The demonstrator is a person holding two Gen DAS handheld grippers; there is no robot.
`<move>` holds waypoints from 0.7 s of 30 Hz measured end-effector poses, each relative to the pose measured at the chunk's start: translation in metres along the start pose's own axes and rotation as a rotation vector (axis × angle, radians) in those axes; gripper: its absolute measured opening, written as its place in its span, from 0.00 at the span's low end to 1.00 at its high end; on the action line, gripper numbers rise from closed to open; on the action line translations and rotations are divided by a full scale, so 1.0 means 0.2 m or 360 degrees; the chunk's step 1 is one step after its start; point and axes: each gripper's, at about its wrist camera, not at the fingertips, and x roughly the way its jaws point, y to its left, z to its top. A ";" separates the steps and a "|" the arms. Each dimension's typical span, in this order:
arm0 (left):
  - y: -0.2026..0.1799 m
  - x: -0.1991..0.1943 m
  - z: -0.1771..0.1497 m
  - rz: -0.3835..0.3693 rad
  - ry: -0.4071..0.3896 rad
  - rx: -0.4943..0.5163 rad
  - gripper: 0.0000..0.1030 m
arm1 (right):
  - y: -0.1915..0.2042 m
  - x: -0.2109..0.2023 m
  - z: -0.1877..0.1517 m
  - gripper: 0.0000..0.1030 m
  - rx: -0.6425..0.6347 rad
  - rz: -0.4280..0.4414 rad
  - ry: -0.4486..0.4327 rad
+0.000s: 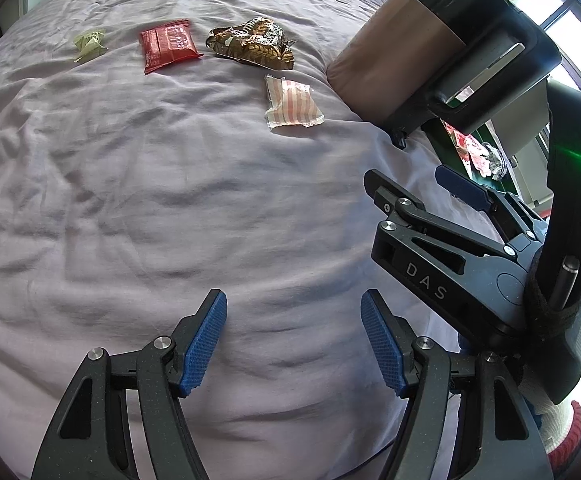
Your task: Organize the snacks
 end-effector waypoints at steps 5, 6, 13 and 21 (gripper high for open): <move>0.00 0.01 0.00 0.0003 0.0006 0.0001 0.62 | 0.00 0.00 0.00 1.00 0.0001 -0.0002 -0.0003; 0.00 0.01 0.00 0.0002 0.0007 -0.0001 0.62 | 0.00 0.00 0.00 1.00 0.0001 -0.0003 -0.0003; -0.01 0.01 0.00 -0.0003 0.0012 0.0019 0.62 | 0.00 0.00 0.00 1.00 -0.0002 -0.0005 -0.0005; -0.01 0.02 0.00 -0.0022 0.0019 0.0031 0.62 | -0.02 -0.01 0.02 1.00 0.0000 -0.0016 -0.0001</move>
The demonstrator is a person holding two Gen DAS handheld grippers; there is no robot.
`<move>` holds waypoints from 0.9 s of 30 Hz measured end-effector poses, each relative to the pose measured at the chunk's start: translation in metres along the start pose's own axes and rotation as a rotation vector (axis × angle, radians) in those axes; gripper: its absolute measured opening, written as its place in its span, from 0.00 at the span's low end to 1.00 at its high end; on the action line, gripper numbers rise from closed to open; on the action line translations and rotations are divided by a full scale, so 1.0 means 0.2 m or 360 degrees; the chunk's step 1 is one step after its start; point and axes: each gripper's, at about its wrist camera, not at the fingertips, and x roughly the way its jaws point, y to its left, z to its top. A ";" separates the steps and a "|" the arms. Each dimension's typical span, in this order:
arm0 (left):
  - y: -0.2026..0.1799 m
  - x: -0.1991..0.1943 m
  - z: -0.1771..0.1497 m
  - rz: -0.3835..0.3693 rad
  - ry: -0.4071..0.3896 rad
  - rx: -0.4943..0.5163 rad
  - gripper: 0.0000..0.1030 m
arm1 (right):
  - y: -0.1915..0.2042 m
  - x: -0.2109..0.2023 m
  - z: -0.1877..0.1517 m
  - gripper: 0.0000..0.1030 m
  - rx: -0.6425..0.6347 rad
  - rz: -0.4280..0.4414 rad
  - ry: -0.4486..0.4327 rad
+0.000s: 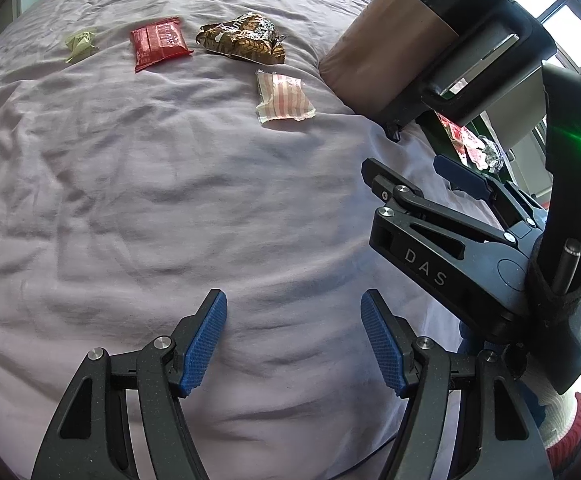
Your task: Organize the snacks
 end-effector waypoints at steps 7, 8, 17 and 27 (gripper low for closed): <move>-0.01 0.01 0.00 -0.0019 0.0008 0.0012 0.62 | -0.02 0.02 -0.02 1.00 0.0006 -0.0011 0.0007; -0.01 0.01 0.00 -0.0021 0.0009 0.0012 0.62 | -0.02 0.02 -0.02 1.00 0.0006 -0.0011 0.0009; -0.01 0.01 0.01 -0.0021 0.0009 0.0011 0.62 | -0.02 0.02 -0.02 1.00 0.0007 -0.0011 0.0010; -0.01 0.01 0.00 -0.0025 0.0010 0.0018 0.62 | -0.02 0.03 -0.02 1.00 0.0011 -0.0012 0.0011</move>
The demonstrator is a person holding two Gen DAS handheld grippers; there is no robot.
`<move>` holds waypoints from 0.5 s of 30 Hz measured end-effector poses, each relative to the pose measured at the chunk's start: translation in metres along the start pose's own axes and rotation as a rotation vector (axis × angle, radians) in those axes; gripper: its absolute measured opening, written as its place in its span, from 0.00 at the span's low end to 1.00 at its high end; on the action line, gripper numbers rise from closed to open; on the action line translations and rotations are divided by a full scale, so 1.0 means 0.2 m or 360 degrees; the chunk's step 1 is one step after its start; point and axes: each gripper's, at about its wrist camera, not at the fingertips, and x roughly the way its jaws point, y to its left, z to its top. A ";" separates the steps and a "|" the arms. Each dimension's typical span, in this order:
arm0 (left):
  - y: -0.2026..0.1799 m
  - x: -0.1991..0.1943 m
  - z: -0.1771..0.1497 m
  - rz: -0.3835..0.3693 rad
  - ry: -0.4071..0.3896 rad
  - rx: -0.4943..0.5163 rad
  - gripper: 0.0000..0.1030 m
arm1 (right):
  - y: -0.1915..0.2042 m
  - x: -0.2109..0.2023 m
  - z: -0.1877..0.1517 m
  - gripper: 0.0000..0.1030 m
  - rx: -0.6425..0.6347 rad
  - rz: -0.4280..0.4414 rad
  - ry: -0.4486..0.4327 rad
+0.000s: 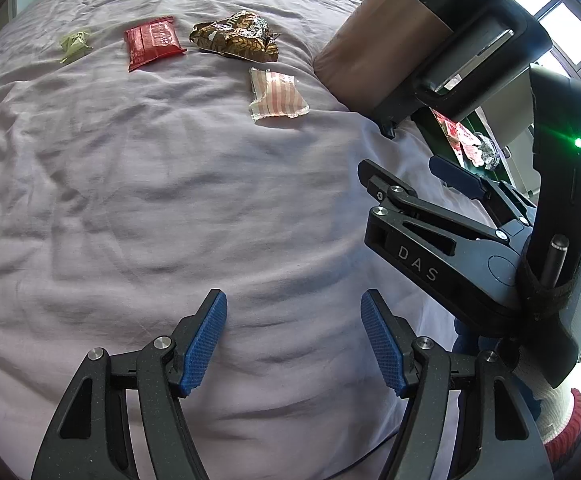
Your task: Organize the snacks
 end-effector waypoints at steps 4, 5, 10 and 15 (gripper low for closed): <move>0.00 0.00 0.00 0.0001 -0.0001 -0.0002 0.62 | 0.00 0.00 0.00 1.00 -0.0002 0.0001 -0.0001; 0.00 0.00 0.00 0.0001 -0.0001 -0.0002 0.62 | 0.00 0.00 0.00 1.00 -0.0003 0.0000 -0.0001; 0.00 0.00 0.00 0.0000 0.0000 -0.0001 0.62 | 0.00 0.00 0.00 1.00 -0.0002 0.0000 -0.0001; 0.00 0.00 0.00 0.0001 -0.0001 -0.0002 0.62 | 0.00 0.00 0.00 1.00 0.0000 0.0000 0.0000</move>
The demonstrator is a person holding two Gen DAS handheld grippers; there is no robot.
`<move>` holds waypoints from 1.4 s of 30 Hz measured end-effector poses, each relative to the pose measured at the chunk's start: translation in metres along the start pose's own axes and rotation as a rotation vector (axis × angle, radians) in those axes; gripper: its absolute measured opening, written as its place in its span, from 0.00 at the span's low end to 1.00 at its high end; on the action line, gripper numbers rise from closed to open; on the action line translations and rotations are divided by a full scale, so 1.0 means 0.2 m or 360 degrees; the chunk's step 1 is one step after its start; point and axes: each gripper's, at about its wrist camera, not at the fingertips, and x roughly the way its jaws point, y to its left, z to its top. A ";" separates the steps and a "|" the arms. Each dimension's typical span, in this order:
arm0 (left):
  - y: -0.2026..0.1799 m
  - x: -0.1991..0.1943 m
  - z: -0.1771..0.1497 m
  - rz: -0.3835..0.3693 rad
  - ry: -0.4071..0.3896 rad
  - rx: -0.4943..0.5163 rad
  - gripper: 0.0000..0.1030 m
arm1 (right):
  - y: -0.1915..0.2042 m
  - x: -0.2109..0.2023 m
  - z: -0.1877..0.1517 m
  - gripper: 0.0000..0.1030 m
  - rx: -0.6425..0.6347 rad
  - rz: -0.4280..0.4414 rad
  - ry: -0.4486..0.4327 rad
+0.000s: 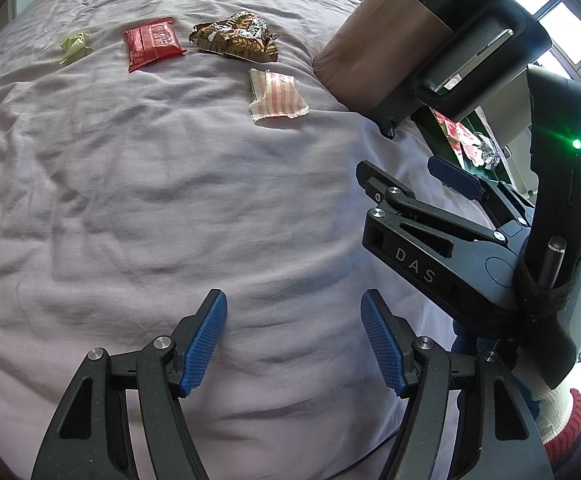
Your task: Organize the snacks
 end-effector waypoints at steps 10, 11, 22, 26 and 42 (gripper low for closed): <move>0.00 0.00 0.00 0.0021 -0.0012 0.0006 0.62 | 0.00 0.00 0.00 1.00 0.0000 0.0000 0.0000; 0.00 0.00 0.00 0.0021 -0.0013 0.0007 0.62 | 0.00 0.00 0.00 1.00 -0.0001 -0.0001 -0.0001; 0.00 -0.01 0.00 0.0054 -0.0030 0.0026 0.62 | 0.00 0.00 0.00 1.00 -0.0001 0.0000 0.0000; 0.00 -0.02 0.00 0.0063 -0.0037 0.0032 0.62 | 0.00 0.00 0.00 1.00 -0.0002 -0.0001 0.0000; 0.00 -0.02 -0.01 0.0106 -0.0049 0.0048 0.62 | 0.00 0.01 0.00 1.00 -0.0001 0.0000 0.0002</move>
